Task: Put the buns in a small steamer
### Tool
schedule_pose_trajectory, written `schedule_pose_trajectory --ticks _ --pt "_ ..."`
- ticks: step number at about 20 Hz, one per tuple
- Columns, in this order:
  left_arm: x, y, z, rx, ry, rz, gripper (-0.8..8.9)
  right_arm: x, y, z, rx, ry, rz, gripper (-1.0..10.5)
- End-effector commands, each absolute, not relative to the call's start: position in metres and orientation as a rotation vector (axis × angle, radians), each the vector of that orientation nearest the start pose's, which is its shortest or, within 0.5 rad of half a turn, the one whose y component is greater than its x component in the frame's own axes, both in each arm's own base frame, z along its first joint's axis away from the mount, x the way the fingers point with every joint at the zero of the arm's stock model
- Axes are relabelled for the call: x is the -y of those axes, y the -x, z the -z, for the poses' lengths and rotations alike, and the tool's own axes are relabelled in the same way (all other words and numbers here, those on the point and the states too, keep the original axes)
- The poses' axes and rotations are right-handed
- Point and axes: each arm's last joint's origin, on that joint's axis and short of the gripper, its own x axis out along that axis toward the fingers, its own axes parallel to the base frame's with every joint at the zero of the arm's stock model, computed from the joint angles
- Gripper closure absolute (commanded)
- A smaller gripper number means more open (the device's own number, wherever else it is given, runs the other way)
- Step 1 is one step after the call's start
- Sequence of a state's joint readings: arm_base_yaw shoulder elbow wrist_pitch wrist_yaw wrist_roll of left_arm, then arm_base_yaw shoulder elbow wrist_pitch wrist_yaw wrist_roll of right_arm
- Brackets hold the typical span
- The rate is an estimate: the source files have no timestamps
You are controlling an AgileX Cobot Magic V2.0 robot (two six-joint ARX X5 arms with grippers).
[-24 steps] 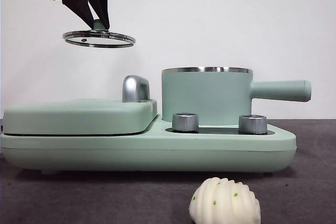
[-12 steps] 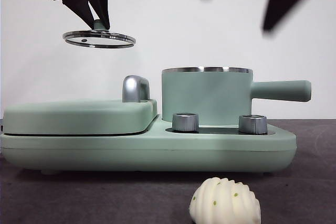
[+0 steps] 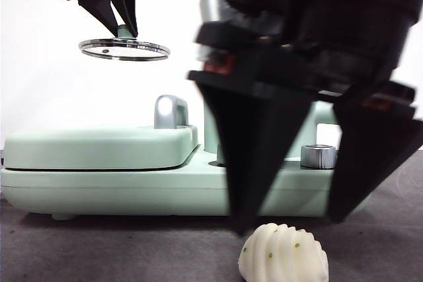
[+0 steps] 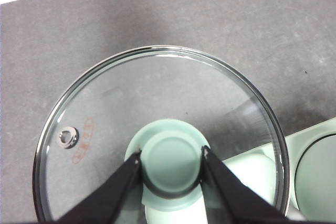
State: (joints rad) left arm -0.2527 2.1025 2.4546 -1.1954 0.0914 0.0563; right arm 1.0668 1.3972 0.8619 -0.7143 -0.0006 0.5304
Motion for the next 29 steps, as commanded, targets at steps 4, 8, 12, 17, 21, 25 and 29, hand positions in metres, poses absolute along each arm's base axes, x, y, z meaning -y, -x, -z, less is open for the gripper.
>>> schedule_pose_trajectory --ticks 4,8,12,17,21,25,29 --pt "0.111 -0.414 -0.409 -0.784 -0.109 0.350 8.06 -0.228 -0.123 -0.179 -1.341 0.263 -0.578 4.9" --pt "0.111 -0.414 -0.409 -0.783 -0.110 0.350 8.06 -0.233 -0.126 -0.170 -1.342 0.292 -0.560 5.0" --pt "0.111 -0.414 -0.409 -0.784 -0.109 0.350 8.06 -0.234 -0.127 -0.170 -1.325 0.280 -0.567 7.6" --pt "0.111 -0.414 -0.409 -0.784 -0.110 0.350 8.06 -0.234 -0.127 -0.170 -1.312 0.288 -0.555 7.8" --pt "0.111 -0.413 -0.409 -0.786 -0.110 0.350 8.06 -0.235 -0.135 -0.189 -1.338 0.265 -0.582 7.8" --pt "0.111 -0.414 -0.409 -0.787 -0.110 0.350 8.07 -0.233 -0.152 -0.246 -1.338 0.332 -0.604 7.8" --pt "0.111 -0.414 -0.408 -0.789 -0.110 0.350 8.06 -0.216 -0.187 -0.309 -1.239 0.315 -0.613 7.8"
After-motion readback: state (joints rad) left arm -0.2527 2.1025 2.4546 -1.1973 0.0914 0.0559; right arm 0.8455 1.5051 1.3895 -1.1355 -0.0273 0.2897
